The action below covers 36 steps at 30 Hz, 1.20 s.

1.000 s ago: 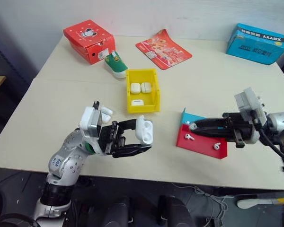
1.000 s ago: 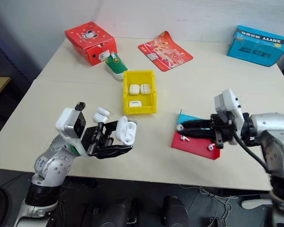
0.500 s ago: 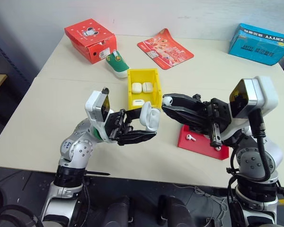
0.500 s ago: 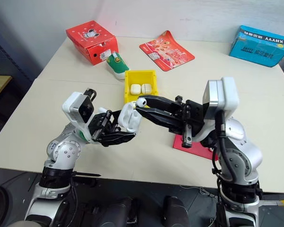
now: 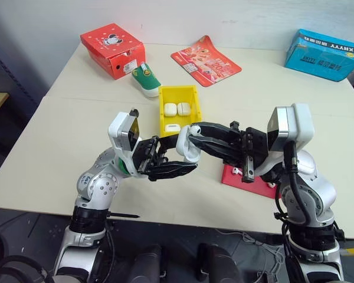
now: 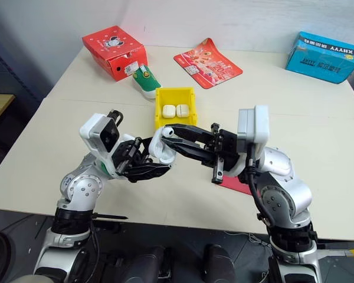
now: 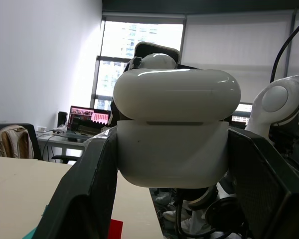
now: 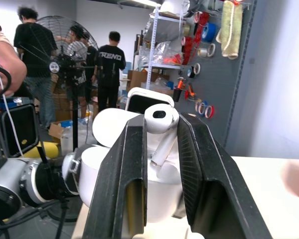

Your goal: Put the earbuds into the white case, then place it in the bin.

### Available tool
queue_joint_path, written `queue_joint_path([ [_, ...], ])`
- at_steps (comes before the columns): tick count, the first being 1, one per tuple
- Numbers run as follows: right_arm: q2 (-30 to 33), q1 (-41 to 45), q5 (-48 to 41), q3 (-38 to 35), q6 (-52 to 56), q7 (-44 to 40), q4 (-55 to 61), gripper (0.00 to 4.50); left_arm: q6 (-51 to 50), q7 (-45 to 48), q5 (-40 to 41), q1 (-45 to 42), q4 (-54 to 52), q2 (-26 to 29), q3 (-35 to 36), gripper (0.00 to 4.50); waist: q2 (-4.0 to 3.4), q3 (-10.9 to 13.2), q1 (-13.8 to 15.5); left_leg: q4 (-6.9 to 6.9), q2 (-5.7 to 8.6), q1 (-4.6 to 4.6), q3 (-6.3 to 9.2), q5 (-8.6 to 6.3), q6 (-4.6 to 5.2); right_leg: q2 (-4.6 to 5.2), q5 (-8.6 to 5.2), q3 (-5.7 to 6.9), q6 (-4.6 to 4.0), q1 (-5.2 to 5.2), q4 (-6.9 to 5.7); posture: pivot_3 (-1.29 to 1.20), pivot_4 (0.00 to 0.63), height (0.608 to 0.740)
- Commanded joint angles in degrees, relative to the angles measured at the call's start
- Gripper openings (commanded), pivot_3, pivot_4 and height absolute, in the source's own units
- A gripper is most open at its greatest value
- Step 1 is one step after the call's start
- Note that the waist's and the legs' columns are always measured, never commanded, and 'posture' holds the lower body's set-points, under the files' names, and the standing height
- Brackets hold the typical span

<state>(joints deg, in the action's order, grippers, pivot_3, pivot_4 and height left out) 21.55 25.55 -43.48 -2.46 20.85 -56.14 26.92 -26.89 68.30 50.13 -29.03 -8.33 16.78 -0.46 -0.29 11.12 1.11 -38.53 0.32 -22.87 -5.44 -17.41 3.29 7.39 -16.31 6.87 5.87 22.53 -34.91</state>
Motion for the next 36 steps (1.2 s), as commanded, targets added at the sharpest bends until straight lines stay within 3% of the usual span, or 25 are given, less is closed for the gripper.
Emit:
queue_joint_path([
  [1,0.9,-0.1,1.6,1.1,-2.7,-1.9,-0.9,0.44,0.1,-0.1,1.4,-1.0,-2.9,-0.2,0.7,2.82,0.00,0.0,0.0,0.00,0.00,0.00,0.00,0.00,0.00,0.00,0.00,0.00,0.00,0.00,0.00,0.00,0.150,0.740],
  [12,2.8,-2.0,-1.3,2.5,-0.2,-3.6,-2.4,0.44,0.8,-0.2,0.4,-1.1,-3.5,-1.0,0.4,2.82,0.00,0.0,0.0,0.00,0.00,0.00,0.01,0.00,0.00,0.01,0.00,0.01,0.00,0.00,0.01,0.00,0.150,0.740],
  [18,3.9,-1.4,-2.2,1.2,-0.1,-1.9,-1.2,2.41,1.6,-0.4,-0.3,-0.9,-3.6,-1.5,0.4,2.82,0.00,0.0,0.0,0.01,-0.01,0.00,0.02,0.00,0.00,0.03,0.00,0.00,0.00,0.00,0.04,0.00,0.150,0.740],
  [24,10.8,-6.1,-5.7,-9.2,0.9,-0.8,0.1,4.48,2.9,-0.9,-1.8,1.0,-3.0,-0.6,0.9,2.82,0.01,0.0,0.4,0.00,0.00,-0.04,0.07,-0.03,0.05,0.07,0.00,0.04,0.00,-0.04,0.15,0.00,0.150,0.740],
  [29,17.5,-17.2,-3.6,-24.7,-0.9,0.1,-5.1,4.48,4.6,-0.7,-3.7,3.6,-3.0,1.9,1.8,2.82,0.02,0.0,0.5,0.09,0.00,-0.09,0.05,-0.06,0.09,0.06,0.01,0.07,0.02,-0.05,0.26,0.00,0.150,0.740],
  [33,24.4,-30.6,8.1,-34.3,-13.2,-9.2,-21.7,4.48,5.9,-1.8,-5.0,6.5,-3.2,3.0,2.5,2.82,0.02,0.0,0.9,0.13,0.04,-0.09,0.03,-0.07,0.14,0.02,0.02,0.13,0.04,-0.10,0.40,0.00,0.150,0.740],
  [36,27.3,-34.2,14.5,-37.0,-23.7,-11.2,-35.7,4.48,6.5,-2.4,-5.4,7.6,-3.7,3.0,2.6,2.82,0.02,0.0,0.6,0.14,0.06,-0.06,-0.13,-0.04,0.22,0.02,0.07,0.00,0.12,-0.10,0.47,0.00,0.150,0.740],
])
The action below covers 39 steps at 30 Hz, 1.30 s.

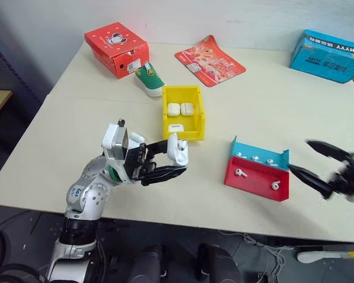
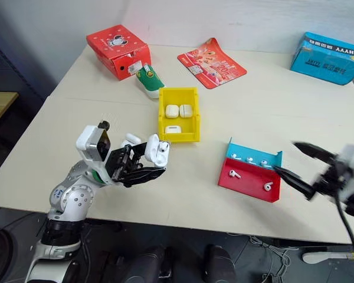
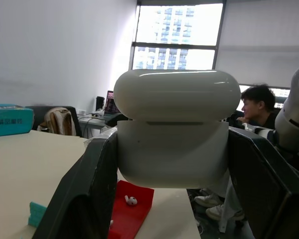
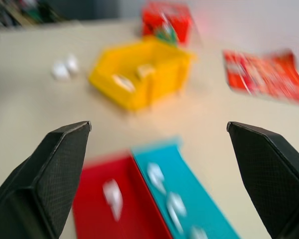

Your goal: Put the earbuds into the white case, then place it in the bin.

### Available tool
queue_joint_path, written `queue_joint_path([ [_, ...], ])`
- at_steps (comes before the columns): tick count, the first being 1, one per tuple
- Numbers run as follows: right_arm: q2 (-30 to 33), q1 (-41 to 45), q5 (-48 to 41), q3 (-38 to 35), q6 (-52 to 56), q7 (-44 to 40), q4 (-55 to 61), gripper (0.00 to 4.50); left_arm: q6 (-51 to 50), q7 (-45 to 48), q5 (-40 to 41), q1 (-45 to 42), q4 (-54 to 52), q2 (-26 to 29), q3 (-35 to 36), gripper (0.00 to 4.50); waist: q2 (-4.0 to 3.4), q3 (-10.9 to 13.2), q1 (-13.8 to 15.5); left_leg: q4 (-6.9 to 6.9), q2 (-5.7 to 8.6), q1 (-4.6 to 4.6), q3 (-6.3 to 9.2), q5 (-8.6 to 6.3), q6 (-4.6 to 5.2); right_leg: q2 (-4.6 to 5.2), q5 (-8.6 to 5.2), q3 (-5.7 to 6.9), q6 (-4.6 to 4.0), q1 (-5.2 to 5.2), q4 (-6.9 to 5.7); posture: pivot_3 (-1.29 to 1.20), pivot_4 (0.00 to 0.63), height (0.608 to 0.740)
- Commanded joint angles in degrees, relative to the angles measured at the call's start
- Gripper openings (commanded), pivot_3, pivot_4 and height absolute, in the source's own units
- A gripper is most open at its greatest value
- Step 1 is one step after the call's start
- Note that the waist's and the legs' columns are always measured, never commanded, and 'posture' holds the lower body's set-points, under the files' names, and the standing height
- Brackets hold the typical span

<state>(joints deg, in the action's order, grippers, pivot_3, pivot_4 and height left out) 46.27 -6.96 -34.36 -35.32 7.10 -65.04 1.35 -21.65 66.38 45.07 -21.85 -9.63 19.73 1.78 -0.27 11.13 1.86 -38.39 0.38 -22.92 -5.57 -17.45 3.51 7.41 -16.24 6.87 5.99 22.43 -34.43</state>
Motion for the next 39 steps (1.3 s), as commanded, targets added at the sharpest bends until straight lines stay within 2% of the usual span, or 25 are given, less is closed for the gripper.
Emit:
queue_joint_path([
  [1,3.6,-2.2,8.3,-4.5,-14.6,-1.9,-15.5,4.48,1.4,-0.8,-0.4,0.7,-2.6,0.0,0.3,2.82,0.02,0.0,-0.3,0.00,0.00,0.01,-0.04,0.01,0.02,0.01,0.01,-0.03,0.02,0.01,0.04,0.00,0.150,0.740],
  [3,6.1,-2.6,13.3,-4.0,-18.7,1.5,-24.0,4.48,1.8,-1.5,-0.7,1.0,-2.8,0.0,0.4,2.82,0.03,0.0,-0.5,0.02,0.00,0.12,-0.15,0.03,0.03,0.04,0.02,-0.11,0.03,-0.01,0.11,0.00,0.150,0.740],
  [6,8.2,-2.1,13.2,-2.8,-17.9,0.0,-27.7,4.48,2.0,-1.6,-1.3,1.4,-2.9,0.7,0.3,2.82,0.06,0.0,-1.0,0.29,-0.05,0.56,-0.50,0.06,-0.03,0.10,0.02,-0.29,0.03,-0.12,0.10,0.00,0.150,0.740],
  [10,9.9,3.5,12.4,0.8,-11.7,1.5,-22.9,4.48,2.1,-1.4,-1.5,1.8,-3.0,1.4,0.0,2.82,0.02,0.0,-2.3,0.35,-0.18,0.76,-0.57,0.10,-0.23,0.05,0.01,-0.44,0.00,-0.15,-0.04,0.00,0.150,0.740],
  [14,13.9,8.9,10.2,6.3,5.0,2.4,-13.0,4.48,2.5,-1.3,-1.9,1.8,-3.0,1.4,-0.4,2.82,-0.10,0.0,-1.9,0.33,-0.18,0.74,-0.62,0.01,-0.53,0.10,0.01,-0.56,-0.01,0.02,-0.27,0.00,0.150,0.740],
  [18,19.1,21.1,11.5,18.4,17.1,0.9,-5.3,4.48,2.8,-1.6,-2.8,2.4,-3.1,1.3,-1.1,2.82,-0.12,0.0,-1.8,0.32,-0.19,0.66,-0.53,0.02,-0.55,0.11,-0.03,-0.49,-0.08,0.08,-0.26,0.00,0.150,0.740],
  [22,19.1,32.9,16.8,29.0,20.5,0.3,-6.5,4.48,3.0,-2.4,-3.0,3.0,-3.8,0.8,-1.5,2.82,-0.11,0.0,-1.5,0.32,-0.19,0.55,-0.44,-0.04,-0.63,0.14,-0.03,-0.39,-0.09,0.11,-0.12,0.00,0.150,0.740],
  [25,16.7,40.4,19.7,35.7,22.8,-0.4,-8.3,3.89,2.7,-3.3,-2.6,3.4,-4.4,0.5,-1.8,2.82,-0.11,0.0,-1.3,0.33,-0.18,0.46,-0.40,-0.07,-0.59,0.15,-0.03,-0.34,-0.10,0.14,-0.04,0.00,0.150,0.740],
  [30,13.5,47.8,24.7,44.5,24.7,-3.4,-12.1,2.14,2.6,-4.4,-2.5,4.5,-5.7,0.3,-2.2,2.82,-0.11,0.0,-1.5,0.31,-0.17,0.40,-0.41,0.02,-0.37,0.14,-0.03,-0.24,-0.09,0.14,0.03,0.00,0.150,0.740],
  [39,10.5,52.2,29.7,50.8,26.5,-6.1,-16.3,2.14,2.6,-5.8,-2.3,5.7,-7.1,0.3,-2.3,2.82,-0.11,0.0,-1.9,0.28,-0.15,0.35,-0.40,0.03,-0.32,0.11,-0.03,-0.15,-0.09,0.12,0.03,0.00,0.150,0.740],
])
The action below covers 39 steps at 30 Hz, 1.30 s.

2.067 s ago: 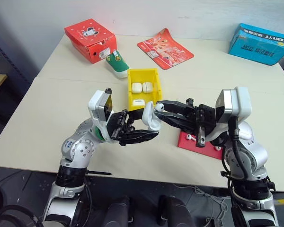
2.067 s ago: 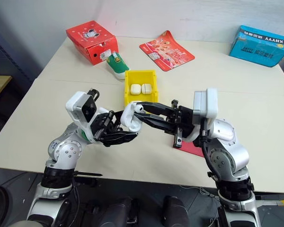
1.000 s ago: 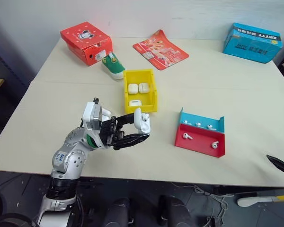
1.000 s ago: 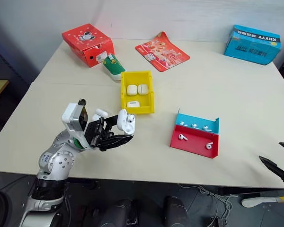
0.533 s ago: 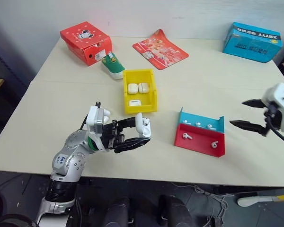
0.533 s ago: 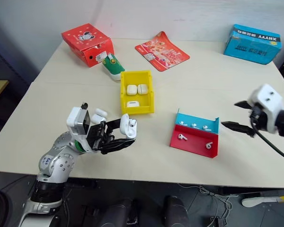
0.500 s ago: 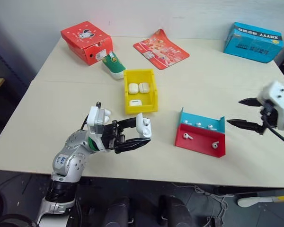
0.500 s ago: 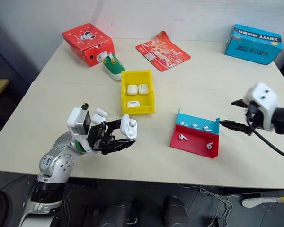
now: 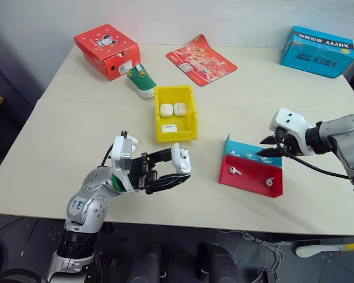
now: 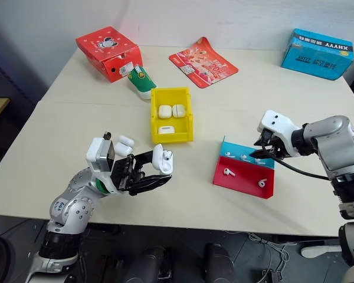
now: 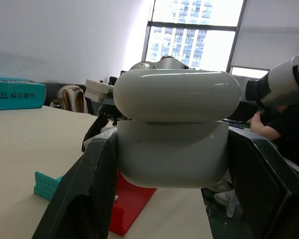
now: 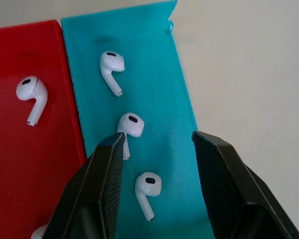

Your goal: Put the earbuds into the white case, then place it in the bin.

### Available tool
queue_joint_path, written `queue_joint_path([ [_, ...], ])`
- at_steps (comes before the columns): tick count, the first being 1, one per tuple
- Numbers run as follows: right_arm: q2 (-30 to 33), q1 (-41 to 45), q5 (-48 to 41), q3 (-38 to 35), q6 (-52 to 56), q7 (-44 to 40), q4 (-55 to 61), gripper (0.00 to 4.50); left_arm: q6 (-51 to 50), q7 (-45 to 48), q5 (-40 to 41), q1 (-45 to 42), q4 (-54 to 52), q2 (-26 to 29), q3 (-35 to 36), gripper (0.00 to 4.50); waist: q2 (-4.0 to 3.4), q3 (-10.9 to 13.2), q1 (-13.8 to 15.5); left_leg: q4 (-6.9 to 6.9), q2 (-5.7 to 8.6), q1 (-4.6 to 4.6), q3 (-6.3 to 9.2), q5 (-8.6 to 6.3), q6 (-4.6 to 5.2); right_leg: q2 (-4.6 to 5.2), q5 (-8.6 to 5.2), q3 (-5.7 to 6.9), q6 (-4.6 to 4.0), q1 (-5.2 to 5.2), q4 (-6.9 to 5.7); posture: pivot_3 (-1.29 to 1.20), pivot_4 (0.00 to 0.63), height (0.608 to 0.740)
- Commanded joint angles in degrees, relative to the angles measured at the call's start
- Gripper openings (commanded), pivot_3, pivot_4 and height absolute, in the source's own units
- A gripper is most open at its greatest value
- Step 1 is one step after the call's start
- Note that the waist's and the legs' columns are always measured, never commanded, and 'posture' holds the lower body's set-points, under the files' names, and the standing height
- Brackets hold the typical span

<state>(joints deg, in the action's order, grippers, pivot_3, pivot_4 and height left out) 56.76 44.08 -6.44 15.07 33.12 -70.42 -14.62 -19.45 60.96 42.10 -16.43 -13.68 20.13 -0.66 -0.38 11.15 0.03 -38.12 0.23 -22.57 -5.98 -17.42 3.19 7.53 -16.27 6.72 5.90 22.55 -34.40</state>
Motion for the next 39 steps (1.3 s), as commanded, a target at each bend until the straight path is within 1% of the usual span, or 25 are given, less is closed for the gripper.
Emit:
queue_joint_path([
  [1,-0.1,1.1,2.7,1.0,-0.1,-0.8,-1.0,2.14,0.4,-0.5,0.6,0.3,-3.1,-0.1,0.1,2.82,0.00,0.0,0.0,0.00,0.00,0.00,0.00,0.00,0.00,0.00,0.00,0.00,0.00,0.00,0.00,0.00,0.150,0.740],
  [10,-1.2,1.9,8.3,3.4,-3.1,-1.8,-5.3,2.14,0.4,-1.1,0.6,0.5,-3.5,-0.1,-0.1,2.82,0.00,0.0,-0.1,-0.03,0.00,0.02,-0.02,0.01,0.00,-0.02,0.00,-0.01,0.00,0.00,-0.06,0.00,0.150,0.740],
  [22,-2.6,3.3,12.2,4.7,-5.2,-3.9,-10.5,2.14,0.6,-1.3,0.5,0.4,-3.4,0.1,0.1,2.82,0.01,0.0,-0.1,-0.08,0.00,0.07,-0.03,0.02,0.00,-0.03,0.00,-0.02,0.00,-0.06,-0.08,0.00,0.150,0.740],
  [29,-2.6,3.0,13.5,4.9,-5.6,-5.6,-10.6,2.14,0.6,-1.5,0.5,0.6,-3.6,0.1,0.1,2.82,0.02,0.0,-0.1,-0.08,0.00,0.12,-0.02,0.02,-0.01,-0.03,0.00,-0.02,0.00,-0.09,-0.10,0.00,0.150,0.740],
  [39,-3.5,2.3,13.8,4.4,-5.8,-5.0,-10.8,2.14,0.6,-1.6,0.6,0.6,-3.8,0.2,0.2,2.82,0.03,0.0,-0.1,-0.08,0.00,0.15,-0.02,0.01,-0.02,-0.02,0.00,-0.03,0.00,-0.11,-0.11,0.00,0.150,0.740],
])
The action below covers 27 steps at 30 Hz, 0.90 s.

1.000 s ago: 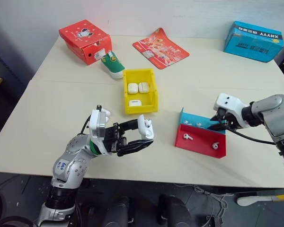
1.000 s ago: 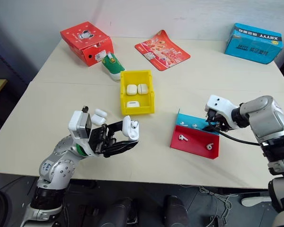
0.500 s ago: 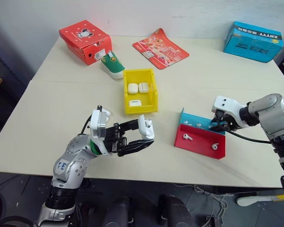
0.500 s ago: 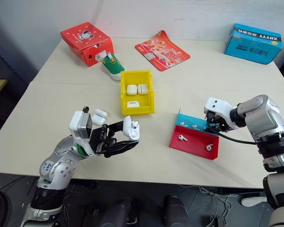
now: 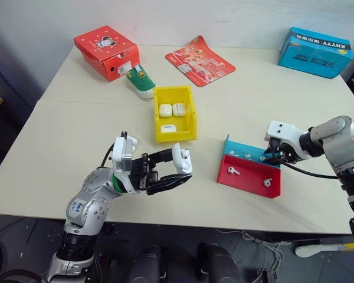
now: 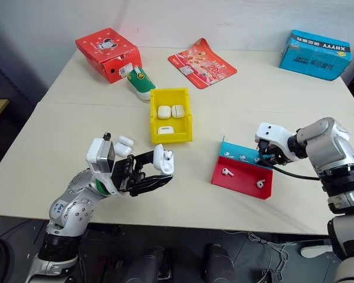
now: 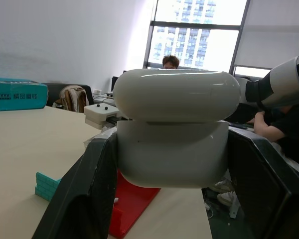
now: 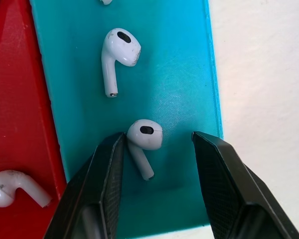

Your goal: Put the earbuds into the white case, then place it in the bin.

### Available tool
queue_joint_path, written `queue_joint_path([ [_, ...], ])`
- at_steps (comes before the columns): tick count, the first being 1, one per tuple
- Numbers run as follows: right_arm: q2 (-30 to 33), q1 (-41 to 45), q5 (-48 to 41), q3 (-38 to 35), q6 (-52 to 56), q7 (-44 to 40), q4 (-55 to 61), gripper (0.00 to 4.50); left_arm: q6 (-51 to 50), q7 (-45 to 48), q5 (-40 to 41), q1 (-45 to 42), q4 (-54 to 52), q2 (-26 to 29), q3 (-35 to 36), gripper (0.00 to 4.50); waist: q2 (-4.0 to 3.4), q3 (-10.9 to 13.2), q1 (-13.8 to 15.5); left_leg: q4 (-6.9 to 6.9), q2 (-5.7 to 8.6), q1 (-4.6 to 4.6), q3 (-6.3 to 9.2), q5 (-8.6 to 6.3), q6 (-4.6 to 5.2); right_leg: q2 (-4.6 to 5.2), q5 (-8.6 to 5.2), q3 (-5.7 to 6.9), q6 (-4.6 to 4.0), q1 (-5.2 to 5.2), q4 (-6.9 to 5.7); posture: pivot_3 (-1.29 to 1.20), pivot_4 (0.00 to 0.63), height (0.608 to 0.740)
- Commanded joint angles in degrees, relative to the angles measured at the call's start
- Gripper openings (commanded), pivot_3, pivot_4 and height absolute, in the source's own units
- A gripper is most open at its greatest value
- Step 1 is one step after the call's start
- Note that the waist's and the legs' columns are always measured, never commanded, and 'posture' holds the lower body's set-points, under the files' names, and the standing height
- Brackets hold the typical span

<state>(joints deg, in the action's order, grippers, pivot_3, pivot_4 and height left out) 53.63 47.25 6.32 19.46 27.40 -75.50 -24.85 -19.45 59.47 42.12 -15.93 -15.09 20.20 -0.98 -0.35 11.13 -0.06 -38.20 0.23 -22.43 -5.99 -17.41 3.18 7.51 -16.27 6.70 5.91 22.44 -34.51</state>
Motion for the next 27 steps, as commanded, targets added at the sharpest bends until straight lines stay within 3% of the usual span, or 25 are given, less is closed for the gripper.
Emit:
queue_joint_path([
  [1,-0.5,-0.9,1.0,-0.1,-0.2,0.3,-0.6,2.14,0.5,-0.1,0.6,0.1,-2.4,0.2,0.5,2.82,0.01,0.0,0.0,0.00,0.00,0.00,0.00,0.00,0.00,0.00,0.00,0.00,0.00,0.00,0.00,0.00,0.150,0.740],
  [3,-0.8,-1.1,1.0,-0.3,-0.5,0.7,-0.5,1.77,0.5,-0.1,0.7,0.2,-2.4,0.2,0.5,2.82,0.03,0.0,0.0,0.00,0.00,0.01,0.00,0.00,-0.01,0.00,0.00,-0.01,0.00,-0.01,0.00,0.00,0.150,0.740],
  [11,-1.0,-1.8,1.1,-0.8,-0.4,0.8,0.1,1.77,0.4,-0.1,0.7,0.1,-2.3,0.2,0.5,2.82,0.03,0.0,0.0,0.00,0.00,0.02,-0.01,-0.01,-0.03,0.00,0.00,-0.02,0.00,-0.01,-0.02,0.00,0.150,0.740],
  [13,-1.0,-1.9,1.1,-0.9,-0.4,0.7,0.3,1.20,0.4,-0.1,0.7,0.1,-2.3,0.2,0.5,2.82,0.03,0.0,0.0,0.00,0.00,0.02,-0.01,-0.01,-0.03,0.00,0.00,-0.02,0.00,-0.01,-0.02,0.00,0.150,0.740],
  [26,-1.1,-2.8,0.8,-1.4,0.2,0.6,1.2,1.20,0.4,0.0,0.6,-0.3,-1.9,0.1,0.4,2.82,0.03,0.0,0.0,0.00,0.00,0.02,0.00,-0.01,-0.02,0.00,0.00,-0.02,0.00,-0.01,-0.02,0.00,0.150,0.740],
  [27,-1.1,-2.9,0.8,-1.4,0.3,0.6,1.3,1.03,0.4,0.0,0.6,-0.3,-1.9,0.1,0.4,2.82,0.03,0.0,0.0,0.00,0.00,0.02,0.00,-0.01,-0.02,0.00,0.00,-0.02,0.00,-0.01,-0.02,0.00,0.150,0.740],
])
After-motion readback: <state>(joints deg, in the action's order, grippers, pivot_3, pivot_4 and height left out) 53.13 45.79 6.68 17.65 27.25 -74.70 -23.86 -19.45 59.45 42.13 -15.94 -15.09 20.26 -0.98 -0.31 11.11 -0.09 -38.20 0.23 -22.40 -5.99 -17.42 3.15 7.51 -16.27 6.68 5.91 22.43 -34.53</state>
